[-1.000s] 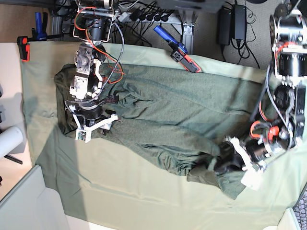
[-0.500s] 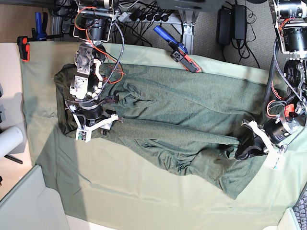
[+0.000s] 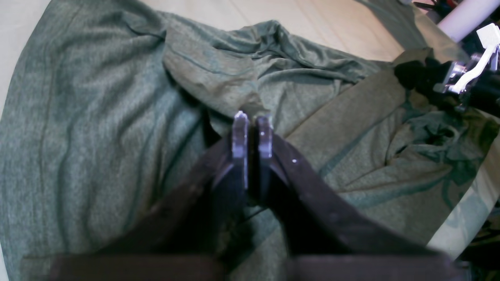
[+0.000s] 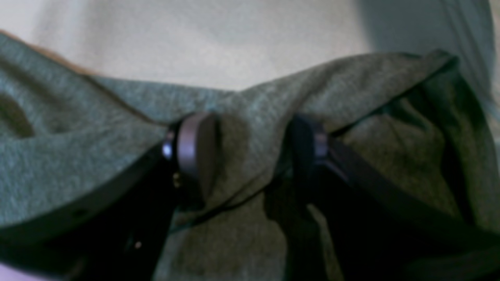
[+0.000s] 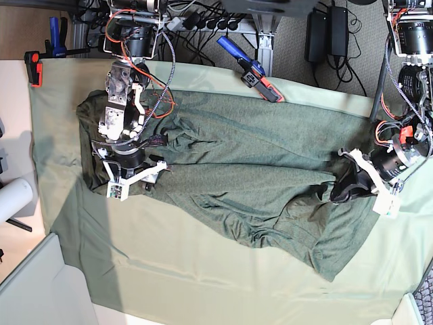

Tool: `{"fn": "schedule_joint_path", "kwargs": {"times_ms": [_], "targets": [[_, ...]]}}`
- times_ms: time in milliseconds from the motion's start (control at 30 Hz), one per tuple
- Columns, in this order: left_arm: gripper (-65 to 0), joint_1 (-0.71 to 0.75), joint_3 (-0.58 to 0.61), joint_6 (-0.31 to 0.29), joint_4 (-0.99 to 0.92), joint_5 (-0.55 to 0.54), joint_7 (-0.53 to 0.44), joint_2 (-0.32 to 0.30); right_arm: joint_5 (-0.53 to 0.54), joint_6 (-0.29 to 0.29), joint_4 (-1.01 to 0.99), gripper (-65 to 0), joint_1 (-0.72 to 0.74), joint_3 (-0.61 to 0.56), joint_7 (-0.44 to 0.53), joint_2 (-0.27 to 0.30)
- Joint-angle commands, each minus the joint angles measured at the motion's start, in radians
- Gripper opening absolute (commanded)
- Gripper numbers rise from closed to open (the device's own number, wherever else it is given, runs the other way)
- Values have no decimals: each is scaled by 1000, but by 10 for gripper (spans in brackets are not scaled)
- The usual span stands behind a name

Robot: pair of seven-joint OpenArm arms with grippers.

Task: Fold the T-shirt properly
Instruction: 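Grip the shirt's two ends with both grippers and pull them apart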

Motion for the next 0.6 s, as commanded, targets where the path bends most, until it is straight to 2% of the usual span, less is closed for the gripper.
{"fn": "schedule_joint_path", "kwargs": {"times_ms": [0,67,100,267,400,567], "targets": [[-484,-16,-3,-12,21,-21,-26,-6,4,-2,16,-336,16,3,16,8],[-365,-16,-3,-12,21,-21,-26,-6,4,-13,16,-336,17,3,17,8],[-334,-16,-3,-12,21,-21,-26,-6,4,-19,16,-336,17,3,17,10],[-329,-16,-27,-12,43,-51,-24,-10,4,-23,18,-336,16,12,16,51],[-329,-16,-90,-12,66,-107,-25,-23,11,-23,49,-336,16,77,13,89],[-329,-25,-111,-12,66,-124,-25,-64,125,-22,76,-336,17,183,7,138]]}}
